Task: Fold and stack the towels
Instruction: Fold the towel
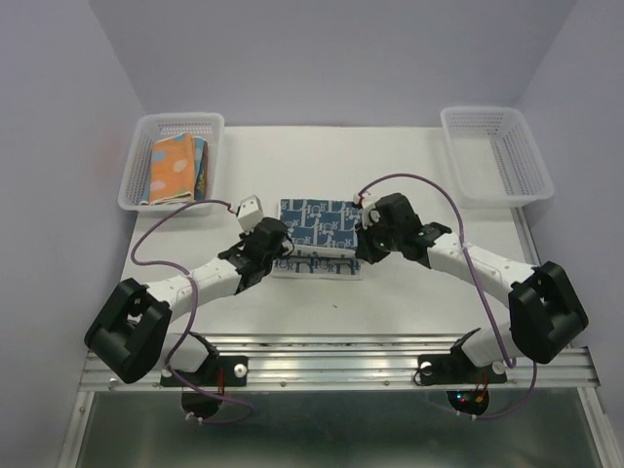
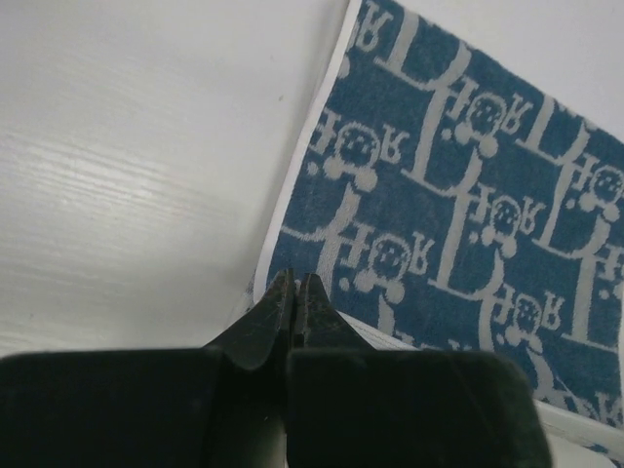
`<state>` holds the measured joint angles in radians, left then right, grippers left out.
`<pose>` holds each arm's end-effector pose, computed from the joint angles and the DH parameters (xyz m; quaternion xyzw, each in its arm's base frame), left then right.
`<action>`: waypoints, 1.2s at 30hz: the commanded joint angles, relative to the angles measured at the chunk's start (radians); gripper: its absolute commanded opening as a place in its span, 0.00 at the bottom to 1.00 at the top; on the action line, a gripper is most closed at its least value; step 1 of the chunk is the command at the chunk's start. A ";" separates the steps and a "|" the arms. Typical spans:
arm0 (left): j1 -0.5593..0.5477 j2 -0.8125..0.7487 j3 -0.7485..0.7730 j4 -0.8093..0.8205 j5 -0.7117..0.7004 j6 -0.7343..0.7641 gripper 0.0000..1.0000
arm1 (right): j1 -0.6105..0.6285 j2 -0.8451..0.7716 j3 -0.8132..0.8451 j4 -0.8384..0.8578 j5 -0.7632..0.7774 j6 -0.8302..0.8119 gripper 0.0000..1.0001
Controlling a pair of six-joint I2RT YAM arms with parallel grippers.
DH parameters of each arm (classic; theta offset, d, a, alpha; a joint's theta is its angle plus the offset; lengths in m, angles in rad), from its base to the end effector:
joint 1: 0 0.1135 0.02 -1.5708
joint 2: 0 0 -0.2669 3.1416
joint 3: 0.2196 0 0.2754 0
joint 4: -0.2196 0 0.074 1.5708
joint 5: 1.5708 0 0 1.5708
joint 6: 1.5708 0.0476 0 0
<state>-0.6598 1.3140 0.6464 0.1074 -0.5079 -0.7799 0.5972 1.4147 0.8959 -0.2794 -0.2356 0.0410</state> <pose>0.2499 -0.1646 0.1909 -0.1722 0.8381 -0.1436 0.4972 0.2630 0.1923 0.2098 -0.2951 0.8724 0.2207 0.3211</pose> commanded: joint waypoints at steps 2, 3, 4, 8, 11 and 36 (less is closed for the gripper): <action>-0.006 -0.010 -0.057 -0.017 -0.001 -0.073 0.00 | 0.013 -0.014 -0.052 0.075 0.006 0.042 0.02; -0.006 -0.010 -0.057 -0.018 0.003 -0.079 0.00 | 0.018 -0.010 -0.052 0.081 0.001 0.042 0.02; -0.008 -0.010 -0.068 -0.023 0.005 -0.085 0.00 | 0.019 -0.005 -0.061 0.091 0.002 0.049 0.03; -0.008 -0.015 -0.077 -0.047 -0.004 -0.102 0.00 | 0.036 0.023 -0.077 0.108 0.012 0.068 0.09; -0.009 -0.025 -0.083 -0.078 0.029 -0.117 0.23 | 0.042 0.017 -0.097 0.117 0.012 0.082 0.28; 0.226 0.335 0.381 0.035 0.218 0.255 0.86 | -0.177 0.318 0.319 0.114 0.200 0.154 0.56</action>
<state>-0.4469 1.5738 0.9195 0.0887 -0.3595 -0.6449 0.4824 1.6482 1.0885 -0.1932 -0.0002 0.2230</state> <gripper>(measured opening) 0.871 0.566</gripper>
